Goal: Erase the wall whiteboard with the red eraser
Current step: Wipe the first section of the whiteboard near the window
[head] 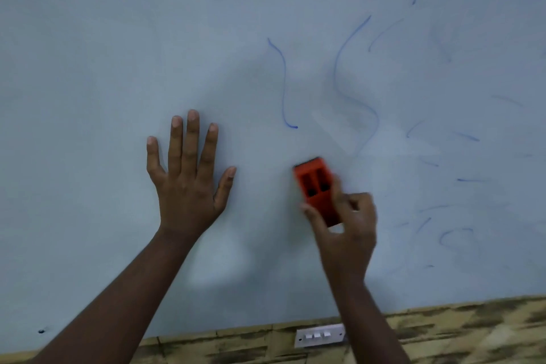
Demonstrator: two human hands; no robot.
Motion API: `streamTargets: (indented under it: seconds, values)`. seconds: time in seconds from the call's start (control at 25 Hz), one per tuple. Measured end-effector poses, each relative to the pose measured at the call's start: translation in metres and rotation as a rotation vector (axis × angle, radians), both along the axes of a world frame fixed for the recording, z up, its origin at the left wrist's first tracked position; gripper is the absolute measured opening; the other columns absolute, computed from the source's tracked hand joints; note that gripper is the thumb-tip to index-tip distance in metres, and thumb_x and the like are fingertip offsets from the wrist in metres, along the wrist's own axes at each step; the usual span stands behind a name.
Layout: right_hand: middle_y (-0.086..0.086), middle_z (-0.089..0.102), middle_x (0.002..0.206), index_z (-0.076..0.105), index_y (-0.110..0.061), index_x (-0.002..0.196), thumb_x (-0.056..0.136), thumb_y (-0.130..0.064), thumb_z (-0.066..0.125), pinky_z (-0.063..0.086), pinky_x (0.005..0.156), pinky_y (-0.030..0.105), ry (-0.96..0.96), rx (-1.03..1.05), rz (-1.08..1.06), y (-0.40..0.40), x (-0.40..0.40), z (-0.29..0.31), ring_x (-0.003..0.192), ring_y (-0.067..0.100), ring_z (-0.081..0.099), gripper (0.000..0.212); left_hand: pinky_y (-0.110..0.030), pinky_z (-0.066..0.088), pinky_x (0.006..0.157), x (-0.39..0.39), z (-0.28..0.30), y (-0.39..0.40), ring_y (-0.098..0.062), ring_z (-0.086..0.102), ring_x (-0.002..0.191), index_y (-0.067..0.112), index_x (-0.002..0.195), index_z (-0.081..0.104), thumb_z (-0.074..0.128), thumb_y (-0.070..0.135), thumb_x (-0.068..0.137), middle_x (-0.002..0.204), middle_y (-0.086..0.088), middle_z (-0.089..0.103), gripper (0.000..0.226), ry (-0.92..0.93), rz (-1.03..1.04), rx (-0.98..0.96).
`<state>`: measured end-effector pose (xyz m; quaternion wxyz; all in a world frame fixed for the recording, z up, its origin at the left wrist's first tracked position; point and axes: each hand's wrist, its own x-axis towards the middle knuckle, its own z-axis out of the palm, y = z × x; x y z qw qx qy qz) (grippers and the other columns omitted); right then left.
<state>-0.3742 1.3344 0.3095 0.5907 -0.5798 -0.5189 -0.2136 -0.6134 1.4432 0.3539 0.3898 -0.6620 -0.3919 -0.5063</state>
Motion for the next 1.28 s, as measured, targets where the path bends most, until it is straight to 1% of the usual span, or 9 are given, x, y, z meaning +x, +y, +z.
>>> streamTargets:
  seconds: [0.16,0.24,0.4,0.56,0.68,0.88,1.08,1.2,1.28]
  values:
    - [0.002,0.045,0.101,0.054,-0.038,0.146,0.082,-0.054,0.079,0.057,0.072,0.032,0.442,0.105,0.071,-0.014,0.068,0.019,0.087,0.016,0.060,0.071,-0.061,0.005,0.129,0.001,-0.001,0.000,-0.029,0.005,0.165,0.009,0.166,0.026,0.047,0.044,0.110,0.172,-0.020,0.020,0.069,-0.012,-0.011,-0.003]
    - [0.002,0.046,0.103,0.053,-0.042,0.145,0.084,-0.050,0.081,0.059,0.079,0.037,0.492,0.132,0.081,-0.019,0.085,0.027,0.091,0.000,0.058,0.067,-0.061,0.005,0.129,0.001,-0.002,0.000,-0.029,0.003,0.165,0.009,0.166,0.025,0.047,0.043,0.110,0.172,-0.020,0.020,0.069,-0.018,-0.014,-0.006]
    - [0.003,0.045,0.103,0.054,-0.029,0.148,0.084,-0.044,0.082,0.059,0.077,0.035,0.565,0.189,0.057,-0.004,0.064,0.053,0.086,-0.005,0.058,0.072,-0.062,0.004,0.129,0.002,-0.002,0.000,-0.029,0.002,0.165,0.010,0.168,0.020,0.046,0.043,0.111,0.172,-0.020,0.017,0.071,-0.018,-0.025,-0.016]
    - [0.001,0.043,0.095,0.051,-0.028,0.148,0.082,-0.053,0.078,0.054,0.075,0.046,0.295,0.157,0.069,0.013,-0.019,0.049,0.083,0.021,0.054,0.075,-0.063,0.006,0.129,0.003,-0.004,0.000,-0.030,0.005,0.165,0.010,0.167,0.022,0.047,0.042,0.111,0.173,-0.019,0.017,0.070,-0.025,-0.028,-0.008]
    - [0.002,0.049,0.097,0.056,-0.027,0.146,0.086,-0.059,0.073,0.051,0.075,0.041,0.007,0.087,0.075,0.017,-0.072,0.039,0.088,0.019,0.048,0.070,-0.062,0.007,0.129,0.003,-0.005,0.002,-0.031,0.007,0.164,0.010,0.167,0.021,0.045,0.043,0.111,0.175,-0.016,0.013,0.069,-0.010,-0.006,0.006]
    - [0.002,0.054,0.098,0.061,-0.030,0.143,0.083,-0.063,0.075,0.052,0.070,0.035,-0.173,0.078,0.037,0.020,-0.081,0.073,0.086,0.017,0.050,0.070,-0.060,0.005,0.130,0.001,-0.005,0.003,-0.030,0.007,0.165,0.010,0.168,0.018,0.040,0.046,0.111,0.178,-0.011,0.003,0.071,0.010,-0.004,0.019]
    - [-0.002,0.048,0.095,0.059,-0.033,0.144,0.080,-0.068,0.072,0.058,0.072,0.047,0.210,0.150,0.000,0.006,0.002,0.081,0.079,0.020,0.060,0.074,-0.059,0.012,0.129,0.000,-0.001,-0.004,-0.029,0.015,0.164,0.010,0.165,0.031,0.050,0.041,0.107,0.172,-0.015,0.024,0.068,-0.006,-0.038,0.010]
    - [0.001,0.051,0.101,0.054,-0.035,0.148,0.081,-0.065,0.072,0.061,0.080,0.049,0.442,0.175,0.051,-0.010,0.049,0.090,0.083,-0.001,0.061,0.075,-0.054,0.024,0.121,-0.004,0.012,-0.015,-0.031,0.036,0.154,0.010,0.155,0.050,0.056,0.039,0.105,0.164,-0.013,0.041,0.058,-0.056,-0.098,0.026]
    - [0.002,0.051,0.105,0.049,-0.037,0.151,0.083,-0.057,0.072,0.059,0.086,0.042,0.436,0.163,0.029,-0.014,0.068,0.108,0.087,-0.006,0.058,0.075,-0.055,0.026,0.117,-0.012,0.046,-0.019,-0.032,0.040,0.151,0.009,0.154,0.051,0.053,0.039,0.106,0.162,-0.013,0.045,0.056,-0.093,-0.105,0.056]
